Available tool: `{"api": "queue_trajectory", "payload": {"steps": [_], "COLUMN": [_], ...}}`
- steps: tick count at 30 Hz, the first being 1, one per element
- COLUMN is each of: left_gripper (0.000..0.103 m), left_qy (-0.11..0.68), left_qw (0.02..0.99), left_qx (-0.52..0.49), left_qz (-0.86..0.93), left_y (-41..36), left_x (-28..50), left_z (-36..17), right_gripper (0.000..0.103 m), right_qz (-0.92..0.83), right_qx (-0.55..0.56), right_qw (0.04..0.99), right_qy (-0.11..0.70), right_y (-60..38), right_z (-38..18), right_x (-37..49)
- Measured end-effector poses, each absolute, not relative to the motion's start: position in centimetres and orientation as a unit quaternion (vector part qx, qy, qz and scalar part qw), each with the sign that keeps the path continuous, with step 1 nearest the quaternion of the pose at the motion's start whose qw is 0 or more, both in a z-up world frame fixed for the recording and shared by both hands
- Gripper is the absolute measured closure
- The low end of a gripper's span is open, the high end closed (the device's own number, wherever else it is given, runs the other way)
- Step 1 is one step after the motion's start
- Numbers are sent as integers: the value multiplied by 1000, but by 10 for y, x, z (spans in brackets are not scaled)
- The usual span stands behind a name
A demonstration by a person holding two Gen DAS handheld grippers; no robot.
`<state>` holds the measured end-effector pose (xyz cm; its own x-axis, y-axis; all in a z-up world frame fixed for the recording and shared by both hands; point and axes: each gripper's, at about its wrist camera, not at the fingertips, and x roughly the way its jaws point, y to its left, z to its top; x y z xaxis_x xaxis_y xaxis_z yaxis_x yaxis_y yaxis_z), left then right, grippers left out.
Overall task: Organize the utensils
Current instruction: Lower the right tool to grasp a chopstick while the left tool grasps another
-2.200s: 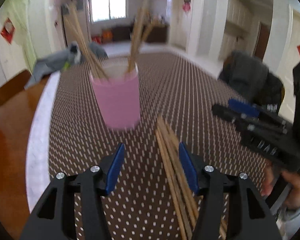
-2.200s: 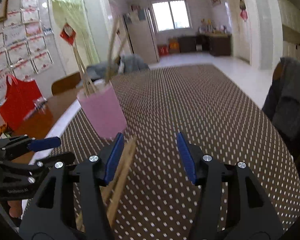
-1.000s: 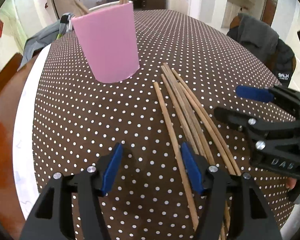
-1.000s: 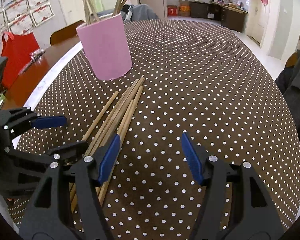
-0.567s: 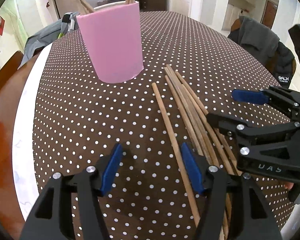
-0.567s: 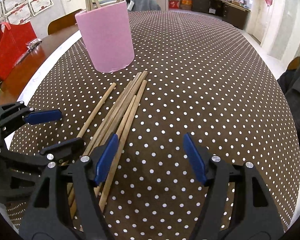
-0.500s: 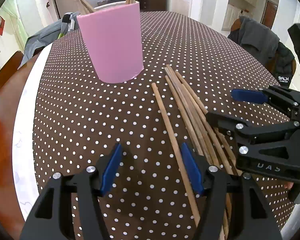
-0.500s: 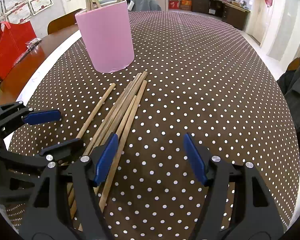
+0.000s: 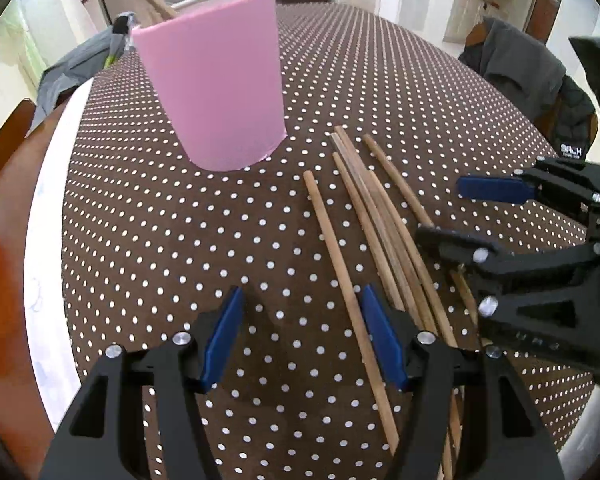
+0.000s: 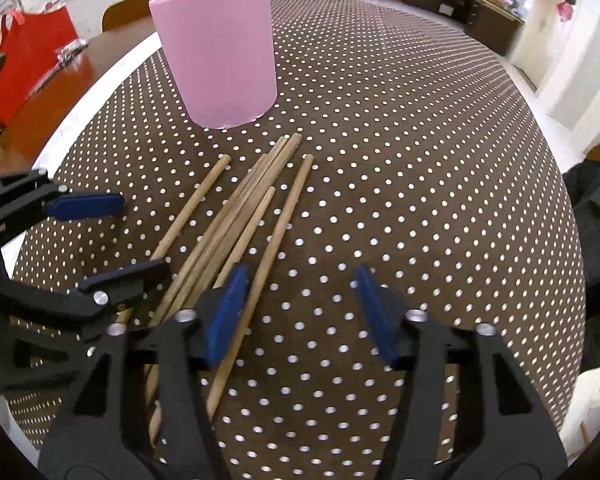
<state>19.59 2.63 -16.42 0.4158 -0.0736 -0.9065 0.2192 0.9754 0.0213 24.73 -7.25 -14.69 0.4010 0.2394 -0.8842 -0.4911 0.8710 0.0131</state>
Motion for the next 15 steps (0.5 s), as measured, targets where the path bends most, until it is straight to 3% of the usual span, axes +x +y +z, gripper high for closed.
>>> {"api": "queue_trajectory", "payload": {"steps": [1,5,7,15], "left_gripper": [42,50,63,94], "left_qy": [540,555,564,564], "left_qw": [834,822,816,819], "left_qx": [70,75,75,56], "left_qz": [-91,-98,-98,-87], "left_y": [26,22,21,14], "left_x": [200,213,221,238], "left_z": [-164,-161,-159,-156], "right_gripper": [69,76,85,96], "right_qz": [226,255,261,275], "right_qx": [-124,-110,-103,-69], "right_qw": [822,797,782,757], "right_qy": [507,537,557,589], "right_y": [-73,-78,-83,-95], "right_z": [-145,-143,-143,-143], "right_x": [252,269,279,302]}}
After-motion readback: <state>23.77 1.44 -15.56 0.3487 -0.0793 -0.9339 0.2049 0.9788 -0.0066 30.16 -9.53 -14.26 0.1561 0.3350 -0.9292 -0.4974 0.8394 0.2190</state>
